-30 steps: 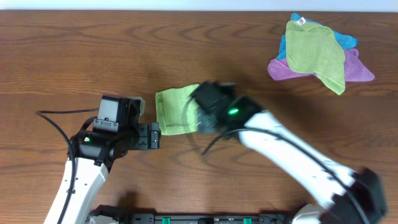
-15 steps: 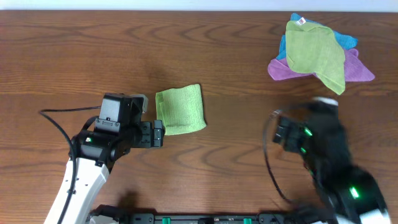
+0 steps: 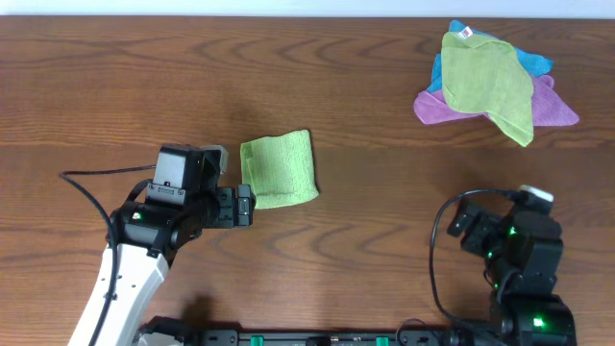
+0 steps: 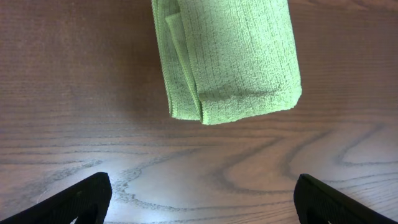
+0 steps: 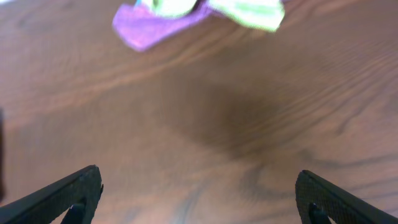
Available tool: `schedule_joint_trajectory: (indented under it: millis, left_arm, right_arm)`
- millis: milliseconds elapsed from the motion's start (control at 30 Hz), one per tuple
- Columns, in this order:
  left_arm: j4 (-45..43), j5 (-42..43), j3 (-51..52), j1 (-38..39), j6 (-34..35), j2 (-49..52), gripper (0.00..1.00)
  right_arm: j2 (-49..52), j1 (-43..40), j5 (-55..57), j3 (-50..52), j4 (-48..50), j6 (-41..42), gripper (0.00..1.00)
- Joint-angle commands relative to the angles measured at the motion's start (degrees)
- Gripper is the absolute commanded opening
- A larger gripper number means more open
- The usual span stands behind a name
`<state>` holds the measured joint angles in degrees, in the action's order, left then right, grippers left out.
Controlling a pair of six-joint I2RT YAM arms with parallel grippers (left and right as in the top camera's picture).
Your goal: Fold the cloth
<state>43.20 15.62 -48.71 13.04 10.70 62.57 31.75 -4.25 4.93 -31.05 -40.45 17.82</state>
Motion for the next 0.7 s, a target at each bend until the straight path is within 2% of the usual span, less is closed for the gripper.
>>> schedule_joint_trajectory:
  millis: [0, 267, 433, 567, 667]
  left_arm:
    - [0.0, 0.4, -0.9, 0.2, 0.5, -0.3, 0.95]
    - [-0.9, 0.2, -0.7, 0.2, -0.6, -0.2, 0.95]
    - [-7.0, 0.6, 3.4, 0.3, -0.8, 1.8, 0.95]
    - [-12.2, 0.7, 4.7, 1.3, -0.3, 3.6, 0.95]
    - [-14.0, 0.8, 4.7, 2.8, 0.1, 4.8, 0.95]
  right_arm:
    - [-0.2, -0.5, -4.3, 0.5, -0.4, -1.2, 0.99]
    - [-0.2, -0.5, -4.3, 0.8, -1.4, -1.0, 0.99]
    - [-0.2, -0.5, -4.3, 0.8, -2.3, -1.0, 0.99]
    - [0.5, 4.3, -4.1, 0.9, -2.7, -1.2, 0.99]
    - [0.6, 4.7, -4.3, 1.1, -2.9, -1.1, 0.99]
